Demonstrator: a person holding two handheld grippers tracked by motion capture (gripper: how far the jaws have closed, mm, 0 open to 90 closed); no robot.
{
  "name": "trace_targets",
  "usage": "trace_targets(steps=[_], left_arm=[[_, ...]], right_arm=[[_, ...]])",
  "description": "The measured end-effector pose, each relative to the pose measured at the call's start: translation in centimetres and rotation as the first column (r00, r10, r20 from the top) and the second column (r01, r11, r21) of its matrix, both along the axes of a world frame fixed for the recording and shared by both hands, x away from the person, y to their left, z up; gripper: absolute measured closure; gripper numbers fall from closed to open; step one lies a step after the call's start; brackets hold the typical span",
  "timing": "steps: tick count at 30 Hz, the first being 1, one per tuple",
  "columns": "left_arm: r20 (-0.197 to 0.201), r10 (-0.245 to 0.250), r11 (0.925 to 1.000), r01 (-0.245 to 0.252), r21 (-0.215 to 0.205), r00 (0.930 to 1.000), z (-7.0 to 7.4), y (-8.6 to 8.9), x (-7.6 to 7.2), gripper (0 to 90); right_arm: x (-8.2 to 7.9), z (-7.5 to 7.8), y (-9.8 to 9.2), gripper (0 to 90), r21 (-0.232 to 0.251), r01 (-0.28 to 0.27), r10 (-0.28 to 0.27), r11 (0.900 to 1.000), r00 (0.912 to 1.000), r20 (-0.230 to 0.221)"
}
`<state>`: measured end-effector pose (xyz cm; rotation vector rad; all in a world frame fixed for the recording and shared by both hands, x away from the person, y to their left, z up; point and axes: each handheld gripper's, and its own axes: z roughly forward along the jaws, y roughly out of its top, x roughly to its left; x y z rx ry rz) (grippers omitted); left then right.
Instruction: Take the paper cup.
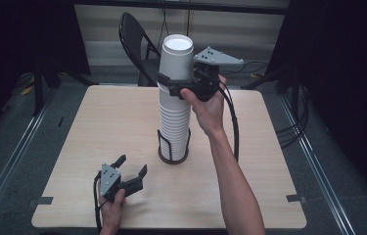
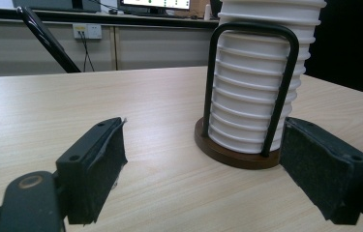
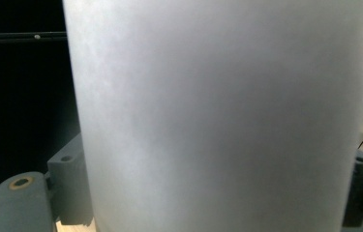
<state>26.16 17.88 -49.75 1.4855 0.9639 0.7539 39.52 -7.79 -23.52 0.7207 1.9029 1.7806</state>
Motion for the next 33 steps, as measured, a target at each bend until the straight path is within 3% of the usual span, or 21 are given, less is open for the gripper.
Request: trace_targets(steps=[17, 33], left_arm=[[0.002, 0.001, 1.0, -0.001, -0.005, 1.0, 0.0, 0.0, 0.0, 16.8], [-0.004, -0.009, 0.9999, 0.009, -0.006, 1.0, 0.0, 0.0, 0.0, 16.1]], right_arm=[[-0.1, 2.2, 0.2, 14.1, 0.044, -0.003, 0.002, 0.999, 0.9995, 0.031], [-0.4, 3.5, -1.0, 14.1, 0.114, 0.006, -0.01, 0.993, 0.9994, 0.035]])
